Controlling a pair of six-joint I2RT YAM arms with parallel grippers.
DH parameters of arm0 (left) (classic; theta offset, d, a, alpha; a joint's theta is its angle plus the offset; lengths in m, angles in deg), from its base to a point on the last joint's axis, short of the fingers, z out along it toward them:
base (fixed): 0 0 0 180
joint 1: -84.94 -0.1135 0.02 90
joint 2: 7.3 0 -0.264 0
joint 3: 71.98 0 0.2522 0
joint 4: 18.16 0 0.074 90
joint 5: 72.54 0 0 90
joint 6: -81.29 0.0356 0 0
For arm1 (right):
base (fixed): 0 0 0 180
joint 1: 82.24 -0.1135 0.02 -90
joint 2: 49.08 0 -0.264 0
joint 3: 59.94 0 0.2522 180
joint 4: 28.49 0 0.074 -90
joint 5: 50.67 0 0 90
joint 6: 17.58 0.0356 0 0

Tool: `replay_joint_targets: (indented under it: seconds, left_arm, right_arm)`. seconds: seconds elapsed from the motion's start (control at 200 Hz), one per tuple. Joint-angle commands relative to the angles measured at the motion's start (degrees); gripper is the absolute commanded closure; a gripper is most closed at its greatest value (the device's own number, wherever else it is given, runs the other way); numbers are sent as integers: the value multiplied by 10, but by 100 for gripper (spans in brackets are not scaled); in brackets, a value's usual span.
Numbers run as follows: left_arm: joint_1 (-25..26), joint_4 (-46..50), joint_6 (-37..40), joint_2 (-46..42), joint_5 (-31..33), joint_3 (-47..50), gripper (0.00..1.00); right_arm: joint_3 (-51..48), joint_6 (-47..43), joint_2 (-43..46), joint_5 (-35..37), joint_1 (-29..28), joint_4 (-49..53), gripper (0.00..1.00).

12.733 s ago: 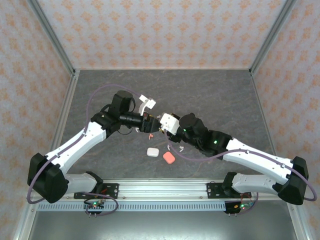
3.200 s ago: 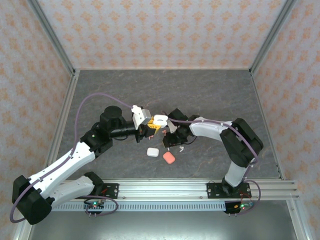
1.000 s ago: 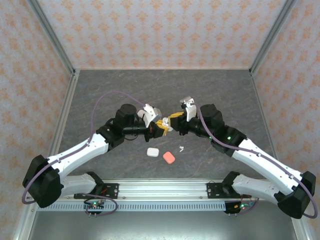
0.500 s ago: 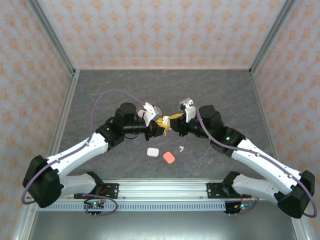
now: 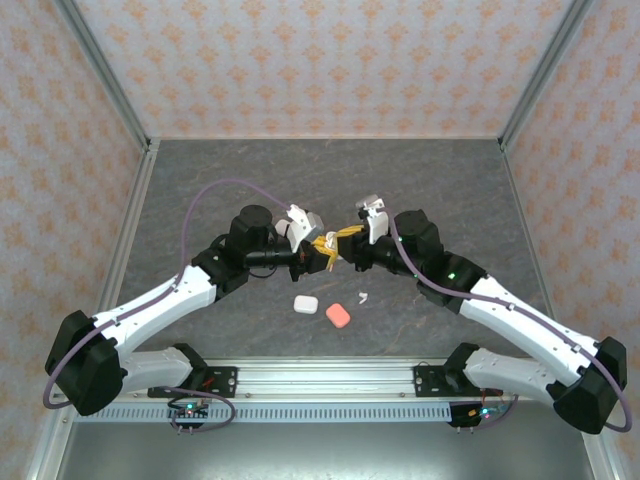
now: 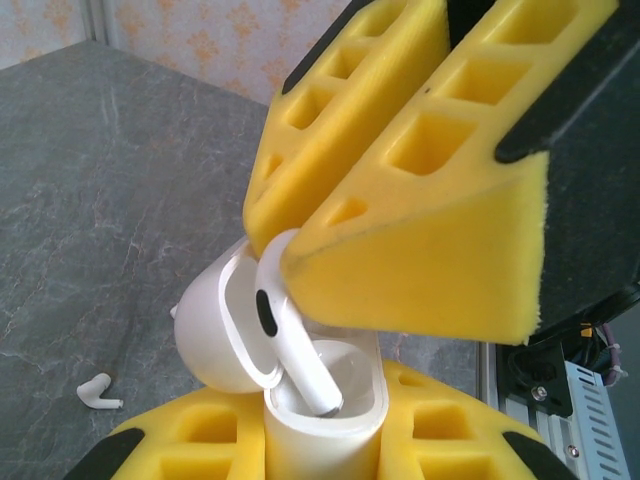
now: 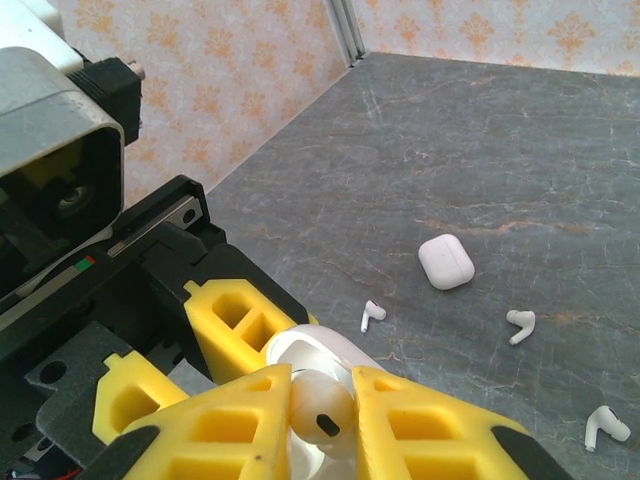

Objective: Insert wireless bluetooth earbuds into charging case

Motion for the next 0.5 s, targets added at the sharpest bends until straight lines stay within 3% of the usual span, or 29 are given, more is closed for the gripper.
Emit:
replay_joint_targets:
  seconds: [0.0, 0.255, 0.365, 0.495]
  left_arm:
    - [7, -21, 4, -1, -3, -20, 100]
    - [7, -20, 6, -3, 0, -19, 100]
    - [7, -20, 8, -5, 1, -17, 100]
    - [7, -20, 9, -6, 2, -13, 100]
  right_arm:
    - [-4, -10, -5, 1, -15, -17, 81]
    - [2, -8, -16, -9, -25, -2, 79]
    - [15, -3, -12, -10, -25, 12, 73]
    - [34, 7, -5, -10, -24, 25, 57]
